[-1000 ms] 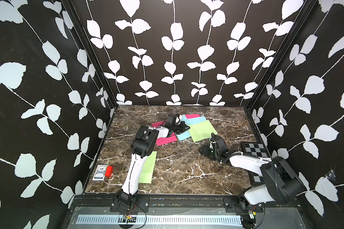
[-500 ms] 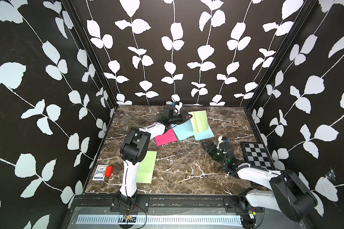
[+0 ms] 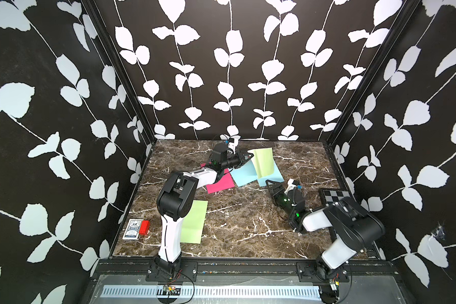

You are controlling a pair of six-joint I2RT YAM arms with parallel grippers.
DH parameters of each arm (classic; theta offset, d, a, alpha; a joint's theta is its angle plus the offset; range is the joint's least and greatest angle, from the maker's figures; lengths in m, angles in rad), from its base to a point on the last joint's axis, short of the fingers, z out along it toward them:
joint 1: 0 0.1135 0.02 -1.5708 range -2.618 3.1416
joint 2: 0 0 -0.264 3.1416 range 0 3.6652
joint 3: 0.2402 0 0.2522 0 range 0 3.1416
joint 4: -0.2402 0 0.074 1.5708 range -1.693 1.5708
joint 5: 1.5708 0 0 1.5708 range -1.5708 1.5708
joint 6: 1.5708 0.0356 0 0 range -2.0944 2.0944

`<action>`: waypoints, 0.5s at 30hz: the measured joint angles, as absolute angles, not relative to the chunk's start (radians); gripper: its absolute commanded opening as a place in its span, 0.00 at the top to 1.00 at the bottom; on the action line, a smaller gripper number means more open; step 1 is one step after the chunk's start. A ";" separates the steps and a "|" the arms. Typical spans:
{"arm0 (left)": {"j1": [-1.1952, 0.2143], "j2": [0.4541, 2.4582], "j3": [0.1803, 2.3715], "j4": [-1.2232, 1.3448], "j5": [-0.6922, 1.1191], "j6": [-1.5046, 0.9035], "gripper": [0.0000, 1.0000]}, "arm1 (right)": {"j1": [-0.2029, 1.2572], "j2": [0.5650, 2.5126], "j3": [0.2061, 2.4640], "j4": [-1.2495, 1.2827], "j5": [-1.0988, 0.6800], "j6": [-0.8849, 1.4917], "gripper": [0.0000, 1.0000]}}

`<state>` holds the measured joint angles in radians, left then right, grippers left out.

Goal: Sort the scattered colored papers by color
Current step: Pick up the colored paper from the center of the board.

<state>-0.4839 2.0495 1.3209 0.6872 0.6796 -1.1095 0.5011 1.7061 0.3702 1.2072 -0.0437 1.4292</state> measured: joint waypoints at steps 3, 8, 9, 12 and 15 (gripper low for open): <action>-0.477 2.032 1.293 0.768 0.672 -1.157 1.00 | 0.502 1.763 0.403 1.249 -0.050 1.441 0.23; -0.472 2.024 1.239 0.878 0.664 -1.219 1.00 | 0.503 1.770 0.457 1.293 -0.056 1.448 0.23; -0.471 2.024 1.224 0.898 0.660 -1.229 1.00 | 0.503 1.770 0.472 1.298 -0.056 1.451 0.22; -0.469 2.024 1.188 0.939 0.652 -1.254 1.00 | 0.508 1.782 0.525 1.314 -0.057 1.461 0.22; -0.467 2.024 1.177 0.986 0.642 -1.279 1.00 | 0.520 1.805 0.574 1.327 -0.058 1.477 0.22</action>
